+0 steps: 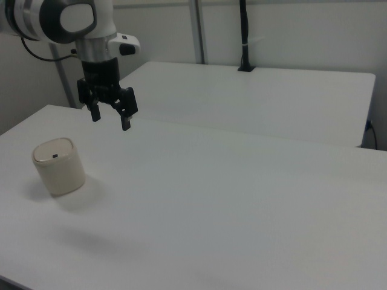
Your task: Open the trash bin
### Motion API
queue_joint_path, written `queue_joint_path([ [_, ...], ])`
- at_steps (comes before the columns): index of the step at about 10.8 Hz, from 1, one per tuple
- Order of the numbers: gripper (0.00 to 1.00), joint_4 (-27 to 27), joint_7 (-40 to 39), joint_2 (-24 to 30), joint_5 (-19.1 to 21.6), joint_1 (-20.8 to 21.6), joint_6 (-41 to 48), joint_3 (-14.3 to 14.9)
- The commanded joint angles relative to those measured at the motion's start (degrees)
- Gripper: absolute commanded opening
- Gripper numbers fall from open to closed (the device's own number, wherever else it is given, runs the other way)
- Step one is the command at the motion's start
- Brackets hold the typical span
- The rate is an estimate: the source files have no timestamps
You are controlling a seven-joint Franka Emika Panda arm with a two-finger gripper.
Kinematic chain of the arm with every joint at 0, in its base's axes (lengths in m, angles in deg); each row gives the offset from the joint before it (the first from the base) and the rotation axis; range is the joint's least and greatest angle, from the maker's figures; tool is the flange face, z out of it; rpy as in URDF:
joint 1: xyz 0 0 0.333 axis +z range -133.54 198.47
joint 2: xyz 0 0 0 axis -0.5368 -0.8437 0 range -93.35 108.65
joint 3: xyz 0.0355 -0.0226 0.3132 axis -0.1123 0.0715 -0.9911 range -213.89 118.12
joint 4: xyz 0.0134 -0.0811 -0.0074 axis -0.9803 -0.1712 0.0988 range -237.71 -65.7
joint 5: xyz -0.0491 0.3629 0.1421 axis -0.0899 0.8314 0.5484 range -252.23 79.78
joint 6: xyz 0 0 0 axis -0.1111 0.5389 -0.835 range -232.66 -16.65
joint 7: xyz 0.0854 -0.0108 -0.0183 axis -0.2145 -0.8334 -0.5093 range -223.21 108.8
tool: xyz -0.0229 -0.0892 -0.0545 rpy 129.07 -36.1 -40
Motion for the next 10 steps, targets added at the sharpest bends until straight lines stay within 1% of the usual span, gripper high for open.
queue_joint_path([
  [1,1.00,-0.7,1.0,0.4,-0.7,1.1,-1.2,0.8],
  [2,1.00,-0.6,1.0,0.4,-0.7,1.1,-1.3,0.8],
  [5,1.00,-0.6,1.1,0.1,-2.4,1.3,-1.3,0.7],
  [9,1.00,0.7,0.6,-1.9,-2.4,1.8,-1.4,0.7],
  [10,1.00,1.1,0.4,-2.7,-2.2,2.5,-2.1,0.6],
])
